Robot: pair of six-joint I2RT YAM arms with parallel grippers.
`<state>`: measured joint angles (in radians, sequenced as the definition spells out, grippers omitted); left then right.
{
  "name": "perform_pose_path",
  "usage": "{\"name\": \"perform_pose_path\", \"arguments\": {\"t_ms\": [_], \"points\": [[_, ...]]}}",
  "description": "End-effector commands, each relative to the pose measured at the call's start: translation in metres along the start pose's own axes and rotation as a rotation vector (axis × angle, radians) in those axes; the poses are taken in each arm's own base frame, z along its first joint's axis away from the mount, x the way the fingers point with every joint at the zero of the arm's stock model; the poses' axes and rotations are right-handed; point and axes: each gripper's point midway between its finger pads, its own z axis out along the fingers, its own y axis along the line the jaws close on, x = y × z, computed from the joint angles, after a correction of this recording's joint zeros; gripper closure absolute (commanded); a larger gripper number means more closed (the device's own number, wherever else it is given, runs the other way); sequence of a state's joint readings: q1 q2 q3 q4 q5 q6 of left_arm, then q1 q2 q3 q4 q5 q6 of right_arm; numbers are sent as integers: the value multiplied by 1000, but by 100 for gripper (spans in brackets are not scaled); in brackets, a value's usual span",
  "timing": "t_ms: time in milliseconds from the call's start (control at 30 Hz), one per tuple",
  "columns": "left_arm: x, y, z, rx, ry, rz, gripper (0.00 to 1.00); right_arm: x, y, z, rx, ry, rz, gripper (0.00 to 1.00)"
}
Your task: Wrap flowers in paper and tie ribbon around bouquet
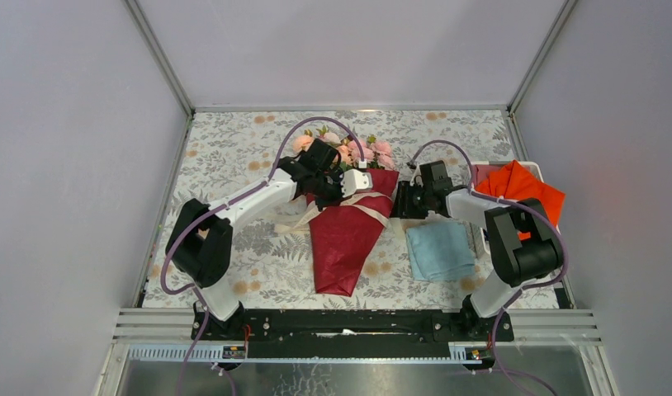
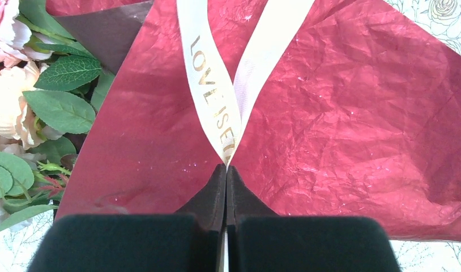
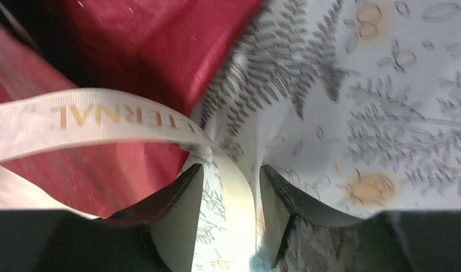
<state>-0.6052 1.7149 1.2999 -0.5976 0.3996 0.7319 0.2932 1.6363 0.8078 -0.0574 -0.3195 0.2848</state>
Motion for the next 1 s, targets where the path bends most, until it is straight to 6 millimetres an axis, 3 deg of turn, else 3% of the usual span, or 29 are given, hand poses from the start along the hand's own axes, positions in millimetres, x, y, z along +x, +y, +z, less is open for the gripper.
{"name": "perform_pose_path", "arguments": {"t_ms": [0, 133, 233, 433, 533, 633, 700, 800, 967], "points": [[-15, 9, -4, -20, -37, 5, 100, -20, 17, 15, -100, -38, 1, 55], [-16, 8, -4, -16, -42, 1, 100, -32, 0, 15, 6, -104, 11, 97], [-16, 7, -2, -8, -44, -3, 100, -54, -12, -1, 88, -212, 10, 100], [-17, 5, -2, -1, -50, -11, 100, -114, -10, -55, 220, -450, -58, 100], [-18, 4, -3, 2, -53, -12, 100, -131, 33, -74, 177, -549, -212, 100], [-19, 5, -5, -5, -57, -11, 100, -125, 100, -74, -41, -551, -330, 100], [-21, 6, -7, -8, -63, -11, 100, -119, 128, -69, -183, -520, -312, 100], [-27, 4, -14, -7, -85, -16, 100, -113, 147, -54, -313, -480, -241, 100], [-33, 1, -24, 22, -126, -41, 100, -100, 162, -22, -445, -367, -118, 100]]}}
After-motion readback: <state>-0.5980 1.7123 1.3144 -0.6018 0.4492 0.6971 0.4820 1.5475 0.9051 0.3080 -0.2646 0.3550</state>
